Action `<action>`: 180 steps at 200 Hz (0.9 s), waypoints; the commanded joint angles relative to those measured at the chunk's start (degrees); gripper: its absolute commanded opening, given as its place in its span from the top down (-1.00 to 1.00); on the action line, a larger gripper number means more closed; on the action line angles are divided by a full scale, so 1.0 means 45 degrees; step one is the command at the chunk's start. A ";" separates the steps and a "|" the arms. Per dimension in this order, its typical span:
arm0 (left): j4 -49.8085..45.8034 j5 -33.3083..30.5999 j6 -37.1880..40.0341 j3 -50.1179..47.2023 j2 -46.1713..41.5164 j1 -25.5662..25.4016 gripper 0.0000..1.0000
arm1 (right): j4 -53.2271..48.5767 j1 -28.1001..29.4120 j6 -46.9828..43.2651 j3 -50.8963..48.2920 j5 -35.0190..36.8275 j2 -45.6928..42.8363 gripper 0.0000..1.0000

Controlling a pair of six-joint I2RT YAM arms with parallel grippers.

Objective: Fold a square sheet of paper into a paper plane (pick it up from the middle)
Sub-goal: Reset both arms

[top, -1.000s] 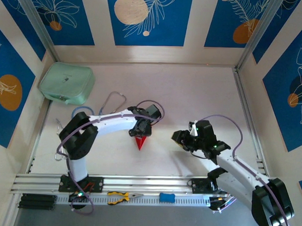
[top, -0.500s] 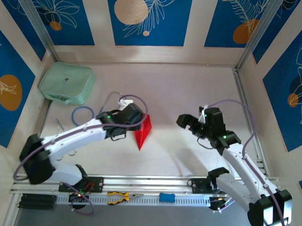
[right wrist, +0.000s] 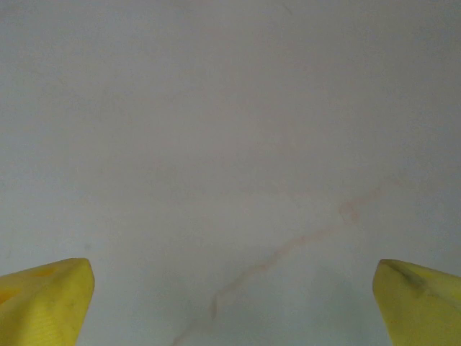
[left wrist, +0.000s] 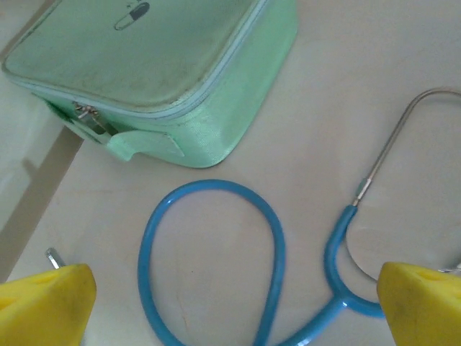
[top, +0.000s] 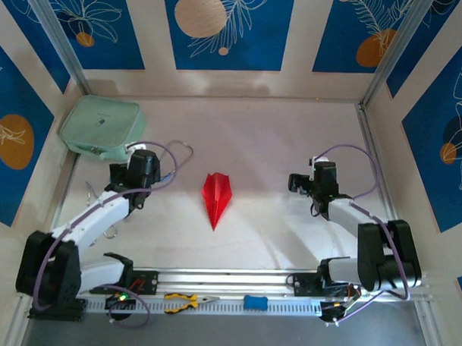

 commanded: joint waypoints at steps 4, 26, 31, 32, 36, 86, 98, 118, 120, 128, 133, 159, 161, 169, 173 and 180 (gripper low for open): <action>0.3944 0.1156 0.1826 -0.0867 0.1104 0.0512 -0.99 | 0.5357 -0.0241 -0.1525 -0.0829 -0.2508 0.0161 -0.99; 0.6707 0.2094 0.2234 -0.1550 0.2257 0.0670 -0.99 | 0.5324 -0.0288 -0.1753 -0.0781 -0.3012 0.0222 -0.99; 0.7633 0.2329 0.2365 -0.1793 0.2512 0.0675 -0.99 | 0.5333 -0.0323 -0.1782 -0.0786 -0.3150 0.0238 -0.99; 0.7822 0.2392 0.2393 -0.1851 0.2548 0.0687 -0.99 | 0.5351 -0.0345 -0.1788 -0.0776 -0.3177 0.0241 -0.99; 0.8313 0.2555 0.2660 -0.1944 0.2797 0.0699 -0.99 | 0.5384 -0.0373 -0.1821 -0.0783 -0.3268 0.0261 -0.99; 1.3439 0.3918 0.3389 -0.3982 0.3576 0.1662 -0.99 | 0.7523 -0.1362 -0.1370 -0.0929 -0.4354 0.2269 -1.00; 1.5939 0.4690 0.3363 -0.4504 0.4865 0.2029 -0.99 | 0.7744 -0.1529 -0.0941 -0.0827 -0.4031 0.2496 -0.98; 1.2948 0.5446 0.2659 -0.3555 0.4262 0.2675 -0.99 | 0.7154 -0.1462 -0.0738 -0.0599 -0.3097 0.2466 -0.98; 1.2825 0.5394 0.2544 -0.3394 0.4381 0.2771 -0.99 | 0.7066 -0.1426 -0.0748 -0.0559 -0.3060 0.2440 -0.98; 1.3080 0.5469 0.2552 -0.3417 0.4547 0.2837 -0.99 | 0.7177 -0.1421 -0.0739 -0.0588 -0.3046 0.2464 -0.98; 1.2926 0.5509 0.2486 -0.3445 0.4440 0.2841 -1.00 | 0.7168 -0.1421 -0.0739 -0.0589 -0.3031 0.2474 -0.98; 1.3157 0.5463 0.2528 -0.3501 0.4477 0.2830 -0.99 | 0.7200 -0.1401 -0.0754 -0.0629 -0.2997 0.2429 -0.98; 1.3263 0.5462 0.2546 -0.3532 0.4493 0.2829 -0.99 | 0.7214 -0.1401 -0.0748 -0.0630 -0.2982 0.2431 -0.98; 1.3187 0.5508 0.2541 -0.3566 0.4429 0.2829 -0.99 | 0.7186 -0.1393 -0.0739 -0.0621 -0.2990 0.2412 -0.98; 1.3164 0.5537 0.2535 -0.3552 0.4421 0.2833 -1.00 | 0.7186 -0.1389 -0.0742 -0.0630 -0.2988 0.2412 -0.98; 1.3267 0.5560 0.2575 -0.3558 0.4477 0.2819 -0.99 | 0.7207 -0.1372 -0.0771 -0.0648 -0.2942 0.2414 -0.98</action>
